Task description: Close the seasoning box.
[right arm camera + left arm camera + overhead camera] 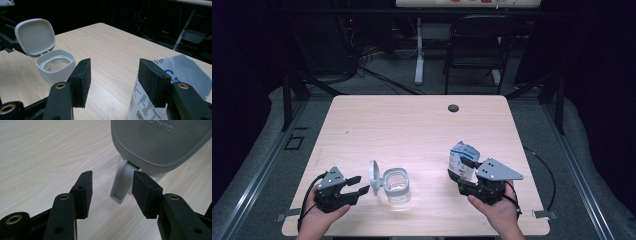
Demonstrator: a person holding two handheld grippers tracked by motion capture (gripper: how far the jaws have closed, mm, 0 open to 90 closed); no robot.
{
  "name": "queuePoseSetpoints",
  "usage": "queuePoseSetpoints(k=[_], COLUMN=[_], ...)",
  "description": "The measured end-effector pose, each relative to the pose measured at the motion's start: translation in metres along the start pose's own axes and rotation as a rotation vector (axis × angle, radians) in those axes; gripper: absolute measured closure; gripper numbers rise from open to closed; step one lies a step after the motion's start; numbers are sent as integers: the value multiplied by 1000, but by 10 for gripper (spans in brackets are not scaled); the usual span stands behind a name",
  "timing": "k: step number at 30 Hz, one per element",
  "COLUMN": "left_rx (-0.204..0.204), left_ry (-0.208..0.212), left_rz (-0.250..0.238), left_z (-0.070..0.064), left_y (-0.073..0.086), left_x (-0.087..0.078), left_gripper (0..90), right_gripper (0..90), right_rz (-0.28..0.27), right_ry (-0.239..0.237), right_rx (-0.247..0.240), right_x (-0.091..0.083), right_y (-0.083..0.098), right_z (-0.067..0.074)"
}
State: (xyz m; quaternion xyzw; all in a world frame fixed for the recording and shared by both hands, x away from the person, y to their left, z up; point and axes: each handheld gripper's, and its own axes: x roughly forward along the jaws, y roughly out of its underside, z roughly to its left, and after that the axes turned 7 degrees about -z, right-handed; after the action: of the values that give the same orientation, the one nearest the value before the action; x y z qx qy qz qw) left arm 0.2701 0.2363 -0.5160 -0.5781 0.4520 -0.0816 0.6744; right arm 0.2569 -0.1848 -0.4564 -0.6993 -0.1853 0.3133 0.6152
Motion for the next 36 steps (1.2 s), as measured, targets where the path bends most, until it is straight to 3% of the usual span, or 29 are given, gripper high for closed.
queuePoseSetpoints(k=[9,18,24,32,36], left_rx=[28,44,56,97,113], left_ry=[22,4,2,-7,7], left_rz=[42,57,67,59,73], left_z=[-10,-11,-12,-13,-11], left_y=[5,10,9,9,7], left_x=[19,38,42,44,44], left_gripper=[514,544,678,701,703], right_gripper=[440,443,443,445,454], right_rz=[4,-5,-11,5,7], right_ry=[29,62,84,120,131], right_rx=[2,22,37,49,66], right_x=[-7,-20,-24,-30,-33], right_y=[3,-1,1,6,8], right_z=[-4,-11,-16,-25,-30])
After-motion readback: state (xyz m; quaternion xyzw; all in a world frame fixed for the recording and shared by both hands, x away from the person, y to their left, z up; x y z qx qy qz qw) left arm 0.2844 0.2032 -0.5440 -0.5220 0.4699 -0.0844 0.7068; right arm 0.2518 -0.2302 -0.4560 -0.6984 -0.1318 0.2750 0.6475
